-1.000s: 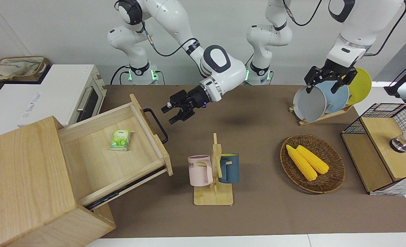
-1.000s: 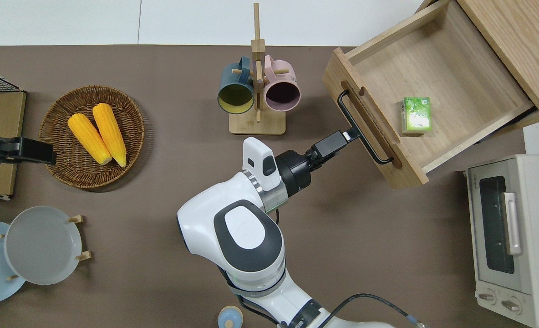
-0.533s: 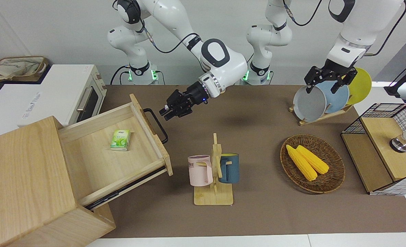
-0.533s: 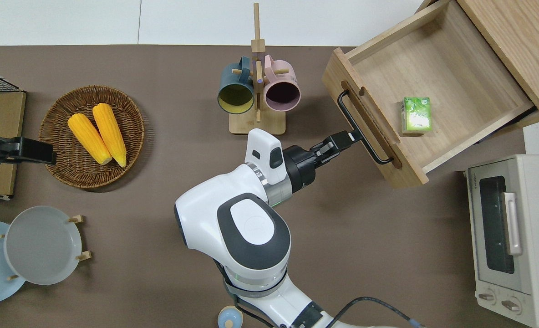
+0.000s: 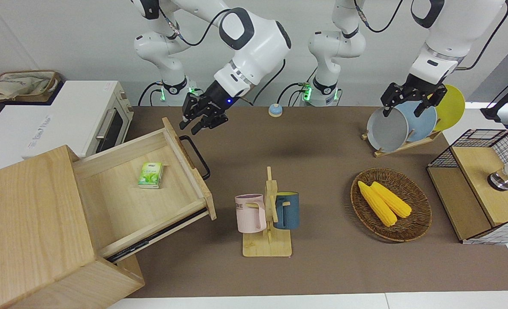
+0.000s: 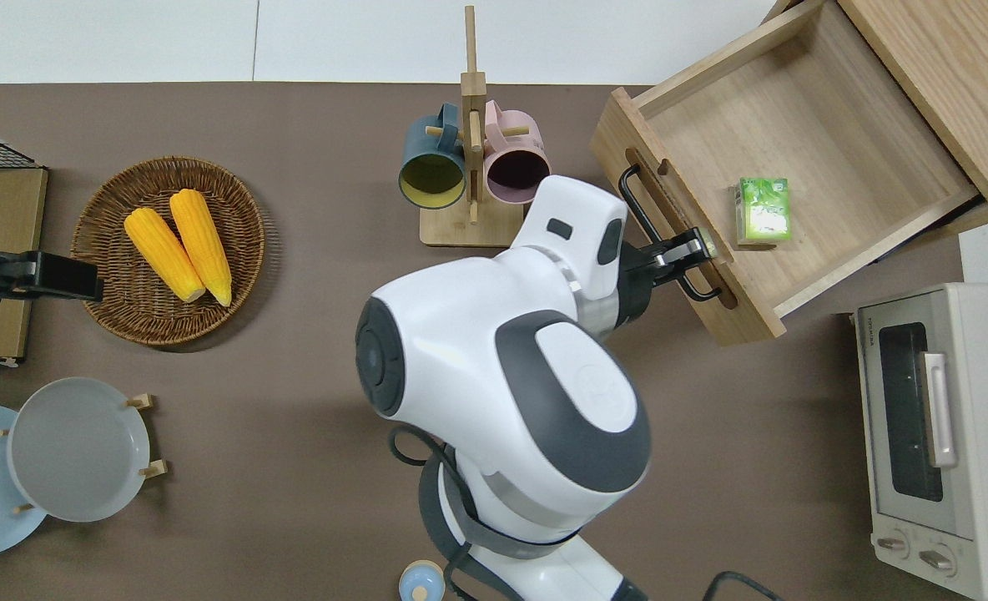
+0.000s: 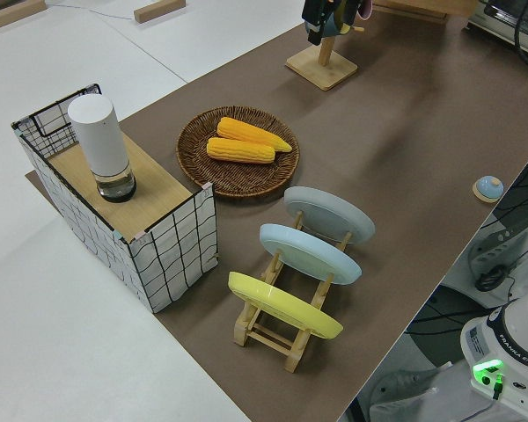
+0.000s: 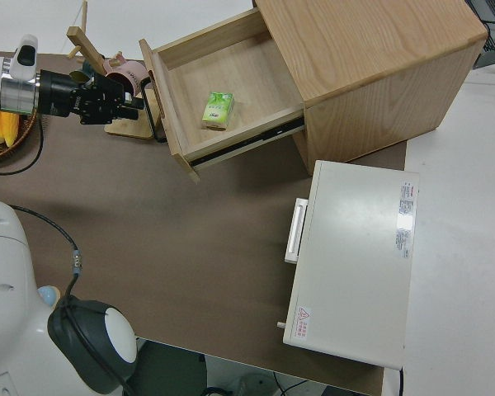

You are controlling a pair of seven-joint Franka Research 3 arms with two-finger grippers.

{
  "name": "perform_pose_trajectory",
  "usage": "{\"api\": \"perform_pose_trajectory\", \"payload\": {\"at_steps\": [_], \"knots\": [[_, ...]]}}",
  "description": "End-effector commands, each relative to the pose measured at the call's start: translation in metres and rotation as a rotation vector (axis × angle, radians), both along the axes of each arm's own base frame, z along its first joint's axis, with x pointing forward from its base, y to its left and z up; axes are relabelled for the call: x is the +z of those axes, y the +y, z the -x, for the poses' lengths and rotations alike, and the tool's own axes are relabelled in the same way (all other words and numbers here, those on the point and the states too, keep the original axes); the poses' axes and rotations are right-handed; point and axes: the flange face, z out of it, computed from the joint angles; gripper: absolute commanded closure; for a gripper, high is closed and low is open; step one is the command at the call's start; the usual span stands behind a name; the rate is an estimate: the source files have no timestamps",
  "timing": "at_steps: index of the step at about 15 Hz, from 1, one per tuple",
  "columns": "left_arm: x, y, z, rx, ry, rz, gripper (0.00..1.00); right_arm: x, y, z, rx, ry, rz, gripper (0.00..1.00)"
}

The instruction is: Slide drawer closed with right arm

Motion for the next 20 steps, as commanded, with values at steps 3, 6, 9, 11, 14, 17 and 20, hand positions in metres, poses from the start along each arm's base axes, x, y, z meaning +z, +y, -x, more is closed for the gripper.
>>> {"api": "perform_pose_trajectory", "payload": {"at_steps": [3,6,9,11,14,17,20], "knots": [[0.002,0.000,-0.004,-0.008,-0.008,-0.016,0.00,0.032,-0.063,-0.015,-0.102,0.051,-0.248,0.593],[0.002,0.000,-0.004,-0.008,-0.008,-0.016,0.00,0.051,-0.102,-0.020,-0.110,0.077,-0.342,0.593],[0.002,0.000,-0.004,-0.008,-0.008,-0.016,0.00,0.060,-0.138,-0.023,-0.143,0.099,-0.417,0.593],[0.002,0.000,-0.004,-0.008,-0.008,-0.016,0.00,0.065,-0.161,-0.024,-0.169,0.109,-0.471,0.593],[0.002,0.000,-0.004,-0.008,-0.008,-0.016,0.00,0.070,-0.193,-0.027,-0.228,0.113,-0.576,0.590],[0.002,0.000,-0.004,-0.008,-0.008,-0.016,0.00,0.069,-0.211,-0.029,-0.270,0.123,-0.674,0.597],[0.002,0.000,-0.004,-0.008,-0.008,-0.016,0.00,0.070,-0.212,-0.029,-0.276,0.125,-0.699,0.976]]}}
